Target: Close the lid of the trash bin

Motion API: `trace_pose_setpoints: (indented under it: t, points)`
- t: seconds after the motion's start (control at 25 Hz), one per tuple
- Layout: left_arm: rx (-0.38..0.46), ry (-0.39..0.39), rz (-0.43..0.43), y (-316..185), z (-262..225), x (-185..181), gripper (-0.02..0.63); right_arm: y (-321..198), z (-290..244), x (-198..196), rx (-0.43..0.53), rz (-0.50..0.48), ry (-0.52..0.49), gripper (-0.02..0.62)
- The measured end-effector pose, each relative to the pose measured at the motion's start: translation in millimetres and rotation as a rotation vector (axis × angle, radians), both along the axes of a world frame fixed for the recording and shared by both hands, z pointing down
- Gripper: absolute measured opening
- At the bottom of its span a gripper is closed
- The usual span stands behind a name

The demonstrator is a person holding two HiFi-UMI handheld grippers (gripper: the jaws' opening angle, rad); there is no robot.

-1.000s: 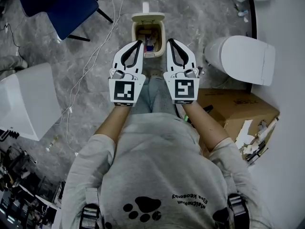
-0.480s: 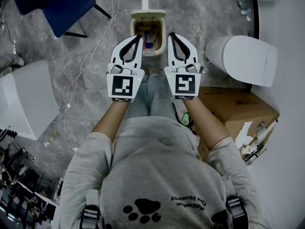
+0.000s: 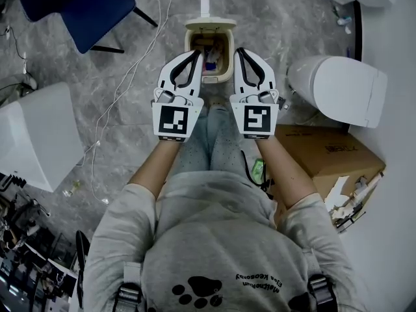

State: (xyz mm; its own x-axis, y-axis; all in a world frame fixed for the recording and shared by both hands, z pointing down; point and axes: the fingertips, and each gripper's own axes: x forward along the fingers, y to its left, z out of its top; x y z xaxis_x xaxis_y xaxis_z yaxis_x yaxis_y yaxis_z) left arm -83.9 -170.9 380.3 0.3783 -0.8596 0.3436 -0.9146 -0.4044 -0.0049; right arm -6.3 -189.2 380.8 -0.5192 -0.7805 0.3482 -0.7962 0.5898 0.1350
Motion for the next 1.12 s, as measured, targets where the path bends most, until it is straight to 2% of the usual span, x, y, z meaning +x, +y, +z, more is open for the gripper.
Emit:
trace_pose_setpoints:
  t: [0.64, 1.12]
  points:
    - [-0.012, -0.013, 0.003, -38.4, 56.3, -12.1, 0.02, -40.0, 61.1, -4.9, -0.022, -0.031, 0.046, 0.034]
    - [-0.035, -0.021, 0.005, -63.2, 90.1, -18.2, 0.02, -63.0, 95.8, -11.4, -0.066, -0.055, 0.017, 0.034]
